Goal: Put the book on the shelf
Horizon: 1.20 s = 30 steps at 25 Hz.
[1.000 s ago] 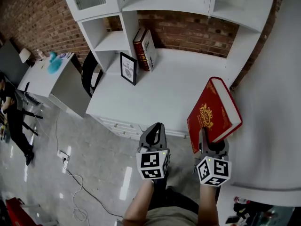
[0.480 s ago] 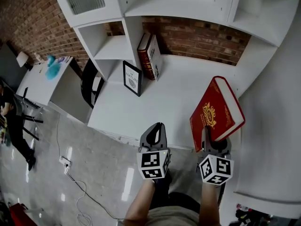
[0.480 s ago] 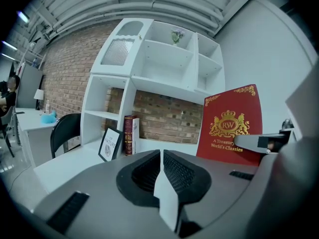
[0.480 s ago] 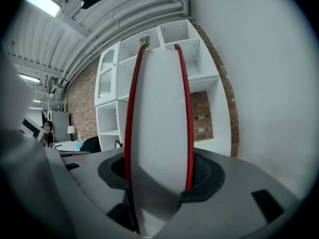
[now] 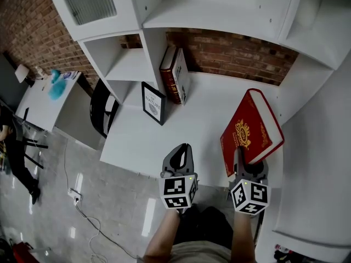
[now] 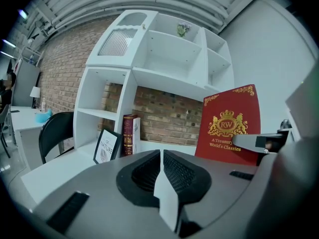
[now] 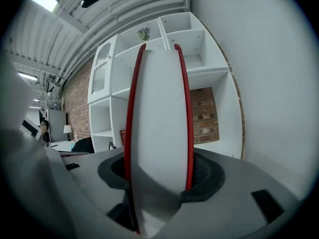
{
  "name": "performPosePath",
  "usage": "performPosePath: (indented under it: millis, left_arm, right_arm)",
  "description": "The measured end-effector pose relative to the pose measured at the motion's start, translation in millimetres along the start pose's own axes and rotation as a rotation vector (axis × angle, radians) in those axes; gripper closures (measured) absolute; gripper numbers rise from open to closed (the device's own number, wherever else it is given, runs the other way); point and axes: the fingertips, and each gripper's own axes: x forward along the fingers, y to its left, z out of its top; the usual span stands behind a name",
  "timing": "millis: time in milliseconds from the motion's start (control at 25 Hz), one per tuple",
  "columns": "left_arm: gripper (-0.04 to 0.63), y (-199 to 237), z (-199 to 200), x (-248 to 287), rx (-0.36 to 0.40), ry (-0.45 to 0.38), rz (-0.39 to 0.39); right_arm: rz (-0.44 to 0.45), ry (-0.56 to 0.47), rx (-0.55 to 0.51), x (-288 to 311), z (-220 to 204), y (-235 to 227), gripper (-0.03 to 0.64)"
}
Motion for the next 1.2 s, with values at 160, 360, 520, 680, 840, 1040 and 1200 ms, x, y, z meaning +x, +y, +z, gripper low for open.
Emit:
performPosePath:
  millis: [160, 360, 520, 680, 840, 1040, 1200]
  left_arm:
    - [0.563, 2, 3, 17, -0.004, 0.007, 0.004]
    - [0.563, 5, -2, 39, -0.013, 0.029, 0.021]
    - [0.563, 8, 1, 59, -0.014, 0.03, 0.04]
    - [0.563, 12, 8, 82, -0.019, 0.028, 0.064]
    - [0.563, 11, 14, 105, -0.021, 0.024, 0.08]
    - [0.563, 10, 14, 128, -0.025, 0.033, 0.1]
    - [0.563, 11, 12, 143, -0.027, 0.046, 0.125]
  right_arm:
    - [0.006, 0.011, -0.003, 19, 2, -2, 0.371]
    - [0.007, 0.023, 0.009, 47, 0, -9, 0.371]
    - [0.039, 0.031, -0.008, 75, 3, -12, 0.371]
    - [0.066, 0.037, -0.036, 102, 7, -16, 0.371]
    - [0.068, 0.05, -0.041, 131, 6, -26, 0.371]
    - [0.079, 0.053, -0.036, 163, 4, -34, 0.371]
    - [0.114, 0.079, -0.041, 185, -3, -35, 0.371]
